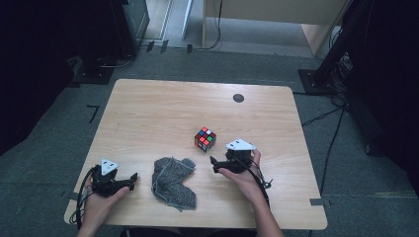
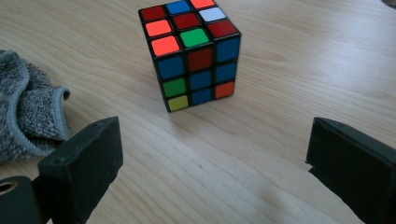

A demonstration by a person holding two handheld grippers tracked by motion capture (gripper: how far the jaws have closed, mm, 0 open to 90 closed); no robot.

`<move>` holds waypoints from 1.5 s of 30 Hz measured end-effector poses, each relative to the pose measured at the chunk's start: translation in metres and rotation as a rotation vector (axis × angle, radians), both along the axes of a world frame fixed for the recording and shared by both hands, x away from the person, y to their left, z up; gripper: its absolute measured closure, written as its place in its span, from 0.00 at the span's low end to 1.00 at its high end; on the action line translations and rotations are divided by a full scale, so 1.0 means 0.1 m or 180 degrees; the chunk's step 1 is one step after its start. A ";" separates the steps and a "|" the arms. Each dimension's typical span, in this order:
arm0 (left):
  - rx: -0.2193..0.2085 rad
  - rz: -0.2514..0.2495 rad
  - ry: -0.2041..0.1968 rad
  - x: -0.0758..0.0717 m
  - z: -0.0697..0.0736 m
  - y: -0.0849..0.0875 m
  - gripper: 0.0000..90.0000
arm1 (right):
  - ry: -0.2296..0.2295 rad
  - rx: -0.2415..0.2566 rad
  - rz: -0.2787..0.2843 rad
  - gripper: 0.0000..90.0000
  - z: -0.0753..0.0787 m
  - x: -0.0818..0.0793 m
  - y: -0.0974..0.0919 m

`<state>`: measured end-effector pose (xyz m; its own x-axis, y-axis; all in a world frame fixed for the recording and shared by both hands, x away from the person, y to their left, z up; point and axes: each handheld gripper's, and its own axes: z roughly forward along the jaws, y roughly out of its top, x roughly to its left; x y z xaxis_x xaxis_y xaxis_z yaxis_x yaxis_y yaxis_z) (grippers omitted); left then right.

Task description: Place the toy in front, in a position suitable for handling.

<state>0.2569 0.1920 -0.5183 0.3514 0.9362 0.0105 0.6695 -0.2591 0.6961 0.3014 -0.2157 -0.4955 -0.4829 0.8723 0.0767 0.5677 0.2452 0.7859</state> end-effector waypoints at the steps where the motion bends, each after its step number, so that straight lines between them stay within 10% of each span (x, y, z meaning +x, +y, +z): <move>1: 0.0000 0.0000 0.0000 0.00 0.00 0.00 0.07 | 0.0005 -0.0004 0.0022 0.06 -0.01 0.03 0.03; 19: -0.0003 -0.0005 0.0000 0.00 0.00 0.00 0.07 | 0.0040 0.0083 0.0103 0.15 -0.10 0.50 0.34; 34: -0.0001 -0.0015 0.0001 0.00 0.00 0.00 0.07 | -0.0055 -0.0233 0.0068 0.20 -0.09 0.38 0.55; 45: -0.0002 -0.0015 0.0001 0.00 0.00 0.00 0.07 | -0.0019 -0.0138 -0.0131 0.36 -0.18 0.47 0.62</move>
<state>0.2571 0.1917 -0.5182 0.3559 0.9345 0.0098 0.6685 -0.2619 0.6961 0.3486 -0.1541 -0.5131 -0.4469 0.8939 0.0357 0.5733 0.2556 0.7784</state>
